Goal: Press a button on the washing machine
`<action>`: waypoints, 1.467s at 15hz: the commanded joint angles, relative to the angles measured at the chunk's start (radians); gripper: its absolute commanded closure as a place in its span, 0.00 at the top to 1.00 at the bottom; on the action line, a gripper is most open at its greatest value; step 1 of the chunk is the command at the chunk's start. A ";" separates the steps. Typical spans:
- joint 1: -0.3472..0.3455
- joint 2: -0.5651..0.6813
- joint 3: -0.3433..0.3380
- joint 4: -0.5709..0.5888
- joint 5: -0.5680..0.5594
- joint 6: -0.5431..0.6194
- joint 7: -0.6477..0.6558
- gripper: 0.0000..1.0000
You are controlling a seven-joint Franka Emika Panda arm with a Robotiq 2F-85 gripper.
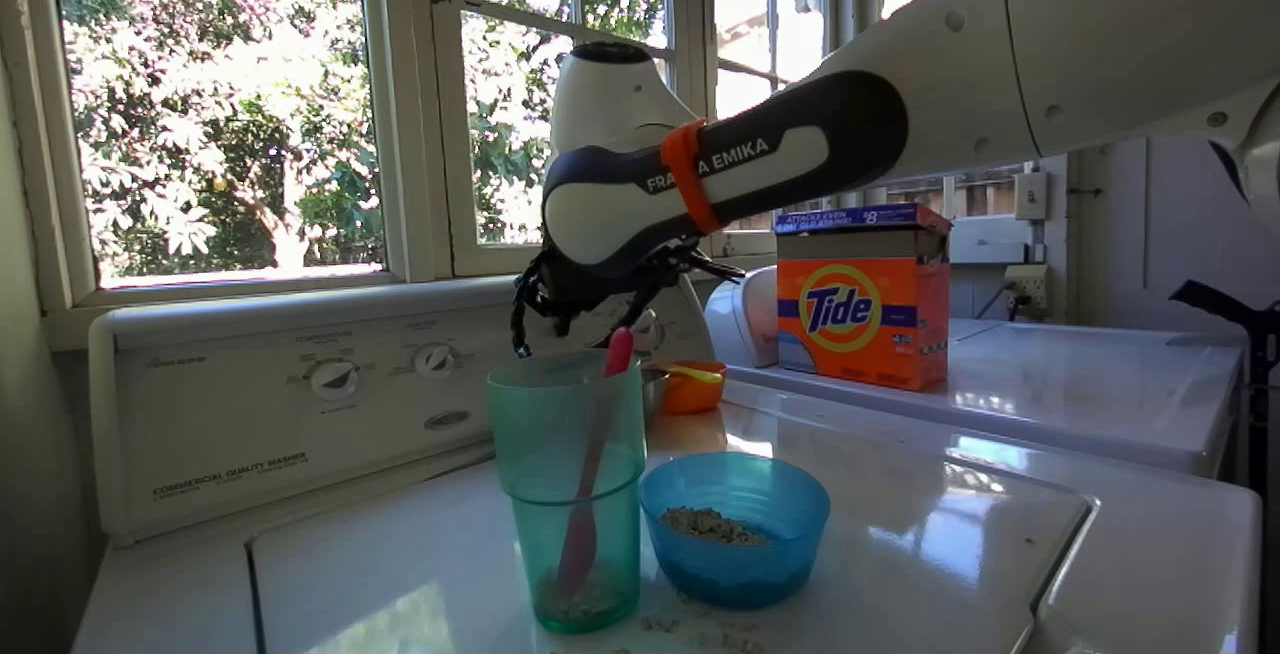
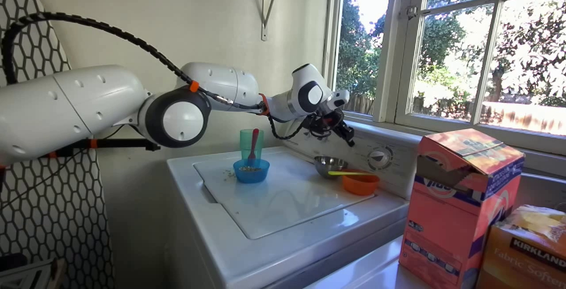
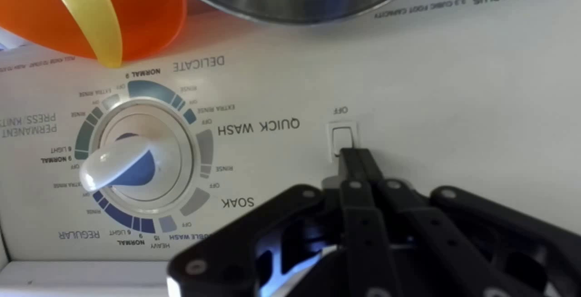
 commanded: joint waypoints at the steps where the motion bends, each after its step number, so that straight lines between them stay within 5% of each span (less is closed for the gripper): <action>1: 0.000 -0.001 -0.002 0.000 -0.001 0.000 0.000 0.01; 7: 0.003 0.000 -0.007 -0.001 -0.001 0.000 0.000 0.00; 18: 0.055 -0.084 -0.039 -0.044 -0.039 -0.297 0.014 0.00; 22: 0.048 -0.061 -0.037 -0.007 -0.034 -0.290 0.003 0.01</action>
